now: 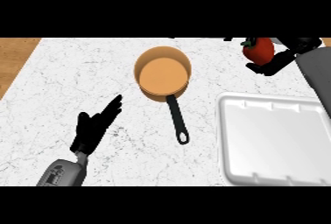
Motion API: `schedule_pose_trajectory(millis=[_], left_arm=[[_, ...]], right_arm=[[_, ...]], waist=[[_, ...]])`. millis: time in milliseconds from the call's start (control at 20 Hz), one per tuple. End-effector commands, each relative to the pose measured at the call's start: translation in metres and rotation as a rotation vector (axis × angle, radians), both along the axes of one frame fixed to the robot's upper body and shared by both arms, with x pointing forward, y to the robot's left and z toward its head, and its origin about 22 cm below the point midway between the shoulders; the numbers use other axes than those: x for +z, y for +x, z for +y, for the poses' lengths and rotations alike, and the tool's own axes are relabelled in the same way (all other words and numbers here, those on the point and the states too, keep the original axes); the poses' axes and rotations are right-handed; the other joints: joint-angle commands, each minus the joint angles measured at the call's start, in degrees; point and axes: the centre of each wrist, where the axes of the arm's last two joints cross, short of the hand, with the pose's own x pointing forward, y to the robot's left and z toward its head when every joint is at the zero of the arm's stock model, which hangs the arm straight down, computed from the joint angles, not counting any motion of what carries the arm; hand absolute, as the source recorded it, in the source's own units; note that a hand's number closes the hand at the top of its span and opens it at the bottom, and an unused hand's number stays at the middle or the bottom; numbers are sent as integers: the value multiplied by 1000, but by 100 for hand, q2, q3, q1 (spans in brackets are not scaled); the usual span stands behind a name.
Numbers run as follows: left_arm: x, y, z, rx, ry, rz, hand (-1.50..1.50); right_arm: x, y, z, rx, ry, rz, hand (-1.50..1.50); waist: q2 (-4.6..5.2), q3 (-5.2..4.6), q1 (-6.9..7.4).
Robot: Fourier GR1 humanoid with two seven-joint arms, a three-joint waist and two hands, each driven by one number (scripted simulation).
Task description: Pick the bell pepper from the tray and place it in the pot
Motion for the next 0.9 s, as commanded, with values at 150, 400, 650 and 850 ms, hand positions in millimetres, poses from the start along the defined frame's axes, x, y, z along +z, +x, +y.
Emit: schedule_pose_trajectory(millis=[150, 400, 650, 850], left_arm=[[-11, -10, 8, 30, -3, -4, 0], [5, 4, 14, 24, -12, 7, 0], [-2, 3, 7, 38, 0, 3, 0], [-5, 6, 14, 37, 19, -7, 0]], right_arm=[[52, 21, 54, 113, -31, -69, 150], [81, 26, 114, 148, -159, -79, 150], [57, 24, 155, 172, -265, -106, 150], [72, 22, 192, 186, -329, -148, 150]], waist=[[-61, -13, -124], [-77, -17, -164], [-58, -17, -185], [-43, -20, -171]])
